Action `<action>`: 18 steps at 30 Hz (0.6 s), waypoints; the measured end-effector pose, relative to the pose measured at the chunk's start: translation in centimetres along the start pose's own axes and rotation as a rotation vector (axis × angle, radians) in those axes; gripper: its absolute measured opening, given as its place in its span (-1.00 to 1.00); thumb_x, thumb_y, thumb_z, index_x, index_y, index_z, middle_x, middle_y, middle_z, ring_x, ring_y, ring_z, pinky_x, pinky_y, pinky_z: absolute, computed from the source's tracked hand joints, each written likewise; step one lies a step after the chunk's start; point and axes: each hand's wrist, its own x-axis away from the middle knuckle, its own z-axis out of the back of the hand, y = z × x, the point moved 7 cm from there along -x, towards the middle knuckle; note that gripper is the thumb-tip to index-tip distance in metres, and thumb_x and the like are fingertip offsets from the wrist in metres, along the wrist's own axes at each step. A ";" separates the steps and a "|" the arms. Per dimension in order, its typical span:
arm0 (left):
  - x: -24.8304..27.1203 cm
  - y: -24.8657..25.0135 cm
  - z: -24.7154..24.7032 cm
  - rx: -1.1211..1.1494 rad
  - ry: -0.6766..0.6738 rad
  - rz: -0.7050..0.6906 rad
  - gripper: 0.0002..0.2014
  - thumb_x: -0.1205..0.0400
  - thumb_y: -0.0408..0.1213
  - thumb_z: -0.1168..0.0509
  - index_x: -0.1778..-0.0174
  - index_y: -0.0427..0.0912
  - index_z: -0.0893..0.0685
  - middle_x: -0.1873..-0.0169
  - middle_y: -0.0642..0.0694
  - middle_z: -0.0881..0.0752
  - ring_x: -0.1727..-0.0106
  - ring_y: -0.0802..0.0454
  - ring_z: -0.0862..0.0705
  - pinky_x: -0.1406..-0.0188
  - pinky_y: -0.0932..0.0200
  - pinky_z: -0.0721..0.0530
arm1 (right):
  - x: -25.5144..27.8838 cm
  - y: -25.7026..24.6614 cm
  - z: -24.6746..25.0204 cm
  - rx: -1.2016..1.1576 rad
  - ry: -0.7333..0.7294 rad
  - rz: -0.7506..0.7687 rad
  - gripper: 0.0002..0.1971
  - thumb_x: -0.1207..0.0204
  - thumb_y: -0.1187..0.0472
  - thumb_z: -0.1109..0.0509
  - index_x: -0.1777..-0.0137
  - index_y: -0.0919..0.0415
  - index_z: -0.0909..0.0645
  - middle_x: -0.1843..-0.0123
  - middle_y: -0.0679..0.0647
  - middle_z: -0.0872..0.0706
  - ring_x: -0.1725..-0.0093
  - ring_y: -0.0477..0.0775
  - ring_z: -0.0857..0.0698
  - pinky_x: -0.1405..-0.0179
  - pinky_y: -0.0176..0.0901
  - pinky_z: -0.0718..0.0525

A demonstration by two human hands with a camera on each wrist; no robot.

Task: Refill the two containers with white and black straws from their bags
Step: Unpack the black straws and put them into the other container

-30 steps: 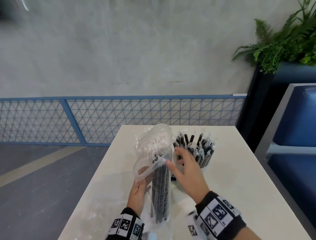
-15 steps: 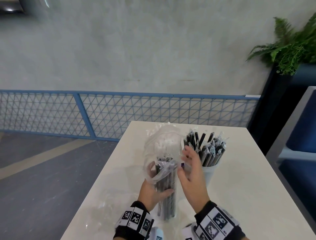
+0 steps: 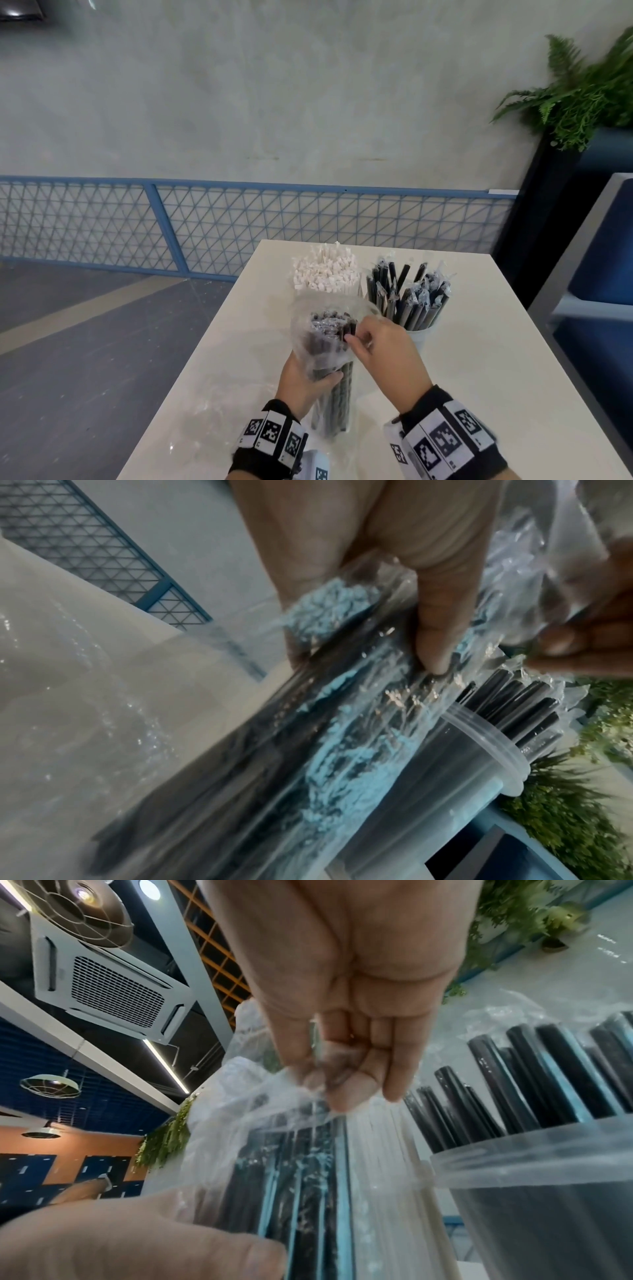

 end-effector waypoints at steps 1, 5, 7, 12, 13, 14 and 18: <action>0.0 -0.1 -0.1 0.039 -0.014 0.013 -0.49 -0.35 -0.57 -0.50 -0.17 -0.14 -0.59 -0.06 -0.05 -0.76 -0.12 0.07 -0.74 -0.02 0.19 -0.73 | -0.1 0.5 -0.2 -0.011 -0.031 -0.044 -0.86 -0.51 0.13 -0.41 0.11 0.12 -0.50 0.33 -0.07 -0.52 0.37 -0.15 -0.50 0.41 -0.47 -0.42; -0.2 -0.7 -0.5 0.151 -0.059 0.050 -0.28 -0.30 -0.57 -0.53 -0.39 -0.30 -0.44 -0.25 -0.25 -0.67 -0.29 -0.12 -0.66 -0.23 -0.03 -0.68 | 0.0 0.9 -0.7 0.106 -0.057 -0.054 -0.40 -0.31 0.14 -0.56 -0.35 0.19 -0.47 -0.05 0.04 -0.64 -0.03 0.04 -0.54 -0.08 -0.28 -0.57; -0.4 -0.7 -0.4 0.112 -0.045 0.061 -0.27 -0.24 -0.38 -0.59 -0.33 -0.37 -0.48 -0.22 -0.30 -0.68 -0.29 -0.18 -0.66 -0.31 -0.22 -0.61 | -0.1 0.2 -0.7 0.232 0.006 0.055 -0.32 -0.06 0.06 -0.67 -0.23 0.21 -0.62 -0.10 0.08 -0.71 -0.10 0.11 -0.48 -0.09 0.05 -0.69; -0.2 -0.7 -0.4 -0.015 -0.105 0.050 -0.66 -0.28 -0.46 -0.56 0.04 -0.19 -0.75 0.03 -0.21 -0.80 -0.09 -0.14 -0.75 -0.18 -0.08 -0.69 | -0.5 -0.6 -1.1 0.050 -0.013 0.138 -0.35 -0.14 -0.22 -0.35 -0.14 0.23 -0.64 0.00 -0.03 -0.70 -0.09 -0.10 -0.38 -0.16 -0.18 -0.51; -0.2 -0.7 -0.5 -0.017 -0.118 0.037 -0.68 -0.29 -0.48 -0.55 0.08 -0.15 -0.75 0.07 -0.16 -0.81 -0.06 -0.11 -0.76 -0.14 -0.02 -0.70 | -0.5 -0.7 -1.3 -0.013 -0.020 0.150 -0.35 -0.16 -0.18 -0.37 -0.18 0.25 -0.61 -0.02 -0.06 -0.64 -0.12 -0.16 -0.32 -0.23 -0.26 -0.46; -0.1 -0.6 -0.5 -0.022 -0.142 0.029 -0.69 -0.30 -0.48 -0.56 0.09 -0.14 -0.74 0.09 -0.12 -0.80 -0.04 -0.06 -0.76 -0.09 0.06 -0.71 | -0.4 -0.7 -1.7 -0.062 -0.045 0.152 -0.33 -0.16 -0.14 -0.39 -0.23 0.24 -0.57 -0.07 -0.10 -0.58 -0.15 -0.20 -0.28 -0.28 -0.29 -0.41; -0.2 -1.0 -1.0 -0.123 -0.237 0.052 -0.63 -0.30 -0.47 -0.58 0.08 -0.07 -0.65 0.13 0.07 -0.75 0.09 0.35 -0.75 0.06 0.38 -0.67 | 0.1 -0.6 -2.7 -0.056 0.004 0.173 -0.39 -0.03 -0.15 -0.51 -0.07 0.15 -0.59 0.09 -0.21 -0.51 -0.04 -0.23 -0.28 -0.10 -0.27 -0.44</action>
